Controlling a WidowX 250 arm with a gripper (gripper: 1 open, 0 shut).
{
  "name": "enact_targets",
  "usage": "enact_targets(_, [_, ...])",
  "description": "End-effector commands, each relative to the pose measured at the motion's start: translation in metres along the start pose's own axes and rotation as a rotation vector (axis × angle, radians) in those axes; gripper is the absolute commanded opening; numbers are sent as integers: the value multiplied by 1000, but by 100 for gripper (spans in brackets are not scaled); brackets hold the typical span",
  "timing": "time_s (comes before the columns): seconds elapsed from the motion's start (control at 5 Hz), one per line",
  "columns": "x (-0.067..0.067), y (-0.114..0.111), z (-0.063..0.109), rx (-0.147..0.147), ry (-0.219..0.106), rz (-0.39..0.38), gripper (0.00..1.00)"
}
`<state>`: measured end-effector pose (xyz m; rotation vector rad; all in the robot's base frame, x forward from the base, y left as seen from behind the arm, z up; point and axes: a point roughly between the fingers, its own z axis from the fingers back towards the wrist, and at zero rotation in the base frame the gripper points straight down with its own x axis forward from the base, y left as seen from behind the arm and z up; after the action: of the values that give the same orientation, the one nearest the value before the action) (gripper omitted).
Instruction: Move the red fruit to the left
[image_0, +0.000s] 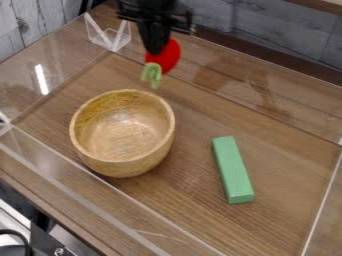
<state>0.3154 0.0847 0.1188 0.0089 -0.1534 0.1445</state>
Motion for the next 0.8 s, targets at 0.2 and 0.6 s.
enact_targets(0.2, [2,-28,3,-20,-47,-156,0])
enact_targets(0.6, [2,-24,-8,-18,-42,-140,0])
